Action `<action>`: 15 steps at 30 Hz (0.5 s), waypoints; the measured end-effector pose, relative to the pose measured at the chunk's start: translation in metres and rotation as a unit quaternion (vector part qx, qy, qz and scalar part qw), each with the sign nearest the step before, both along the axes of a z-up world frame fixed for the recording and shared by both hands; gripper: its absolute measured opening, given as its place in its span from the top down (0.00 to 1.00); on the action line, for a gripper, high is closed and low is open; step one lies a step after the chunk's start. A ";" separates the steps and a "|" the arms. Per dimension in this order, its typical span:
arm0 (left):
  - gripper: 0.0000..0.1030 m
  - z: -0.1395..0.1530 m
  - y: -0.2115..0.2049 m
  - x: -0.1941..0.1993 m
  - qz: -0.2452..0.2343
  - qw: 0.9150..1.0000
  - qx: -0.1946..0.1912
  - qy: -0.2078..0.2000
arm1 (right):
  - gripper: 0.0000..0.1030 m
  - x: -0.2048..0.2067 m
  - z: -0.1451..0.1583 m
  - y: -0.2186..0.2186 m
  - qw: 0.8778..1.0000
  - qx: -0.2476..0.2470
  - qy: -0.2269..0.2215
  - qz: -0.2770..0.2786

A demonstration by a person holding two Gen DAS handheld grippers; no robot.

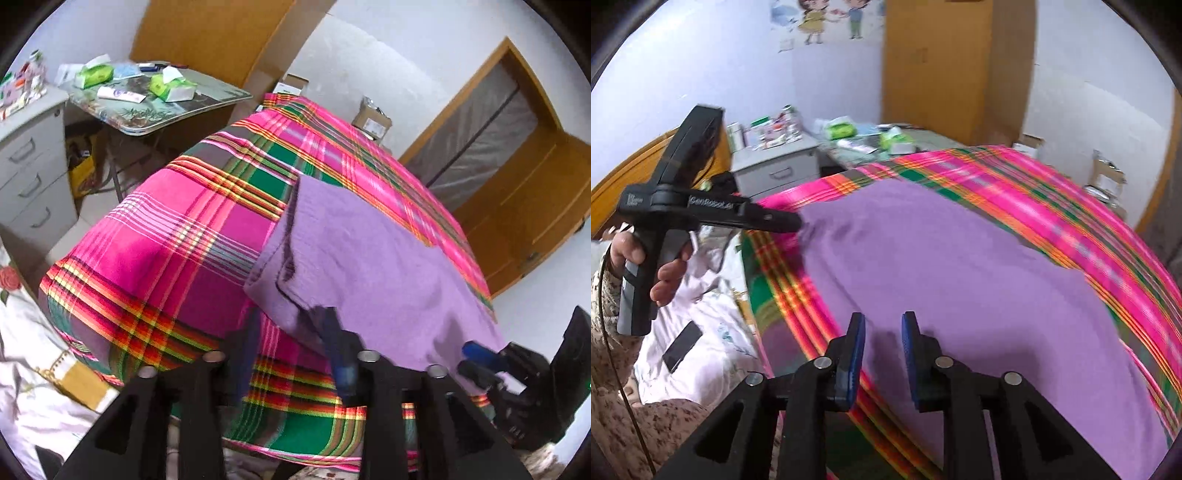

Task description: Fold clothes

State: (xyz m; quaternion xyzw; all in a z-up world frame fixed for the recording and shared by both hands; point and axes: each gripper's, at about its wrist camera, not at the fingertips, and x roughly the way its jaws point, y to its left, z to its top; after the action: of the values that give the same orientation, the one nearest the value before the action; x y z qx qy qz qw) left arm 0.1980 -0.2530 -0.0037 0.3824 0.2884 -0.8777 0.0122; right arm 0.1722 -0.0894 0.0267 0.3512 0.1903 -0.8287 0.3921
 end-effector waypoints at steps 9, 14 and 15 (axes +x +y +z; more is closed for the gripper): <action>0.60 -0.008 -0.015 -0.011 0.003 0.999 0.045 -0.018 | 0.62 0.002 -0.018 -0.059 0.998 0.034 0.016 0.049; 0.56 -0.011 -0.017 -0.018 -0.004 0.997 0.072 -0.015 | 0.53 0.001 -0.027 -0.082 0.997 0.043 0.016 0.060; 0.55 -0.011 -0.018 -0.019 -0.004 0.997 0.077 -0.014 | 0.52 -0.001 -0.028 -0.086 0.997 0.044 0.016 0.057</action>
State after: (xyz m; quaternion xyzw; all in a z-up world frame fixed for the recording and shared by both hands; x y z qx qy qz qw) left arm 0.1790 -0.2706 -0.0149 0.3960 0.3538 -0.8472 -0.0168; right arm 0.1717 -0.1753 -0.0018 0.3438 0.2526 -0.8014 0.4193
